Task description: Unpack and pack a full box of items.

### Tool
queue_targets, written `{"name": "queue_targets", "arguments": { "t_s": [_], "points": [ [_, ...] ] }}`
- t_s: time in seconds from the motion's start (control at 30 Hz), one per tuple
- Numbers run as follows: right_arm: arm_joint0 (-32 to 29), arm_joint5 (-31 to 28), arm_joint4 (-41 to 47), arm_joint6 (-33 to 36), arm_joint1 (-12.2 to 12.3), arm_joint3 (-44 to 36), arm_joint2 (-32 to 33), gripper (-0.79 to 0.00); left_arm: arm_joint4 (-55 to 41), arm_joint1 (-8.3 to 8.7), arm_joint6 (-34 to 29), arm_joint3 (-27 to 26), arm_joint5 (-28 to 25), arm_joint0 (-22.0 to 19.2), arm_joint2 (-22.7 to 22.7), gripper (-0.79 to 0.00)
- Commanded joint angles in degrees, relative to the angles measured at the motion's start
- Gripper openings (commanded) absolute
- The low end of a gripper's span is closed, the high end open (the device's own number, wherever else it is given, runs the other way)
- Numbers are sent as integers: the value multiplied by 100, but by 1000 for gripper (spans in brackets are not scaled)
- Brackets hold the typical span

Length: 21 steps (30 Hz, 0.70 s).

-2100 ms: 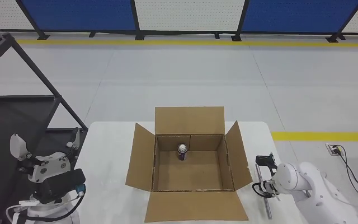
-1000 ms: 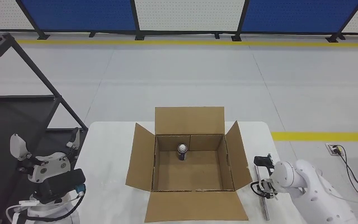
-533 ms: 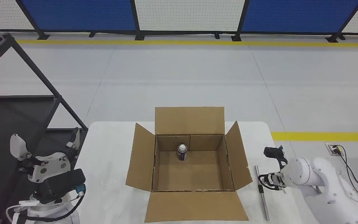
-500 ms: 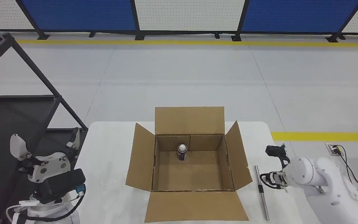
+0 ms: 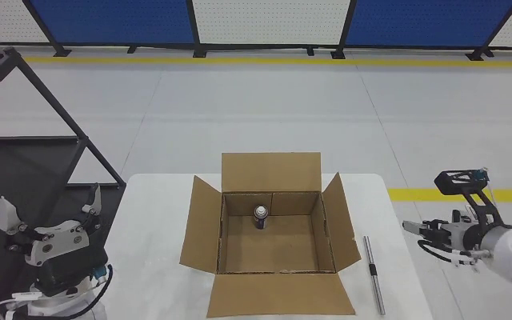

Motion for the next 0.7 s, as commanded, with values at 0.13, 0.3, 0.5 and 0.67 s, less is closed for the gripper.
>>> {"name": "queue_targets", "arguments": {
  "t_s": [0.13,0.3,0.5,0.67],
  "points": [
    [218,-285,786,-5,90,-715,-193,0,-124,-4,-1,-6,135,167,-289,0],
    [246,-279,811,-5,104,-719,-217,0,-124,-4,-1,-6,135,167,-289,0],
    [246,-279,811,-5,104,-719,-217,0,-124,-4,-1,-6,135,167,-289,0],
    [99,-505,1072,-488,80,-738,-409,0,-157,-3,-85,-22,47,102,-277,0]
  ]
}}
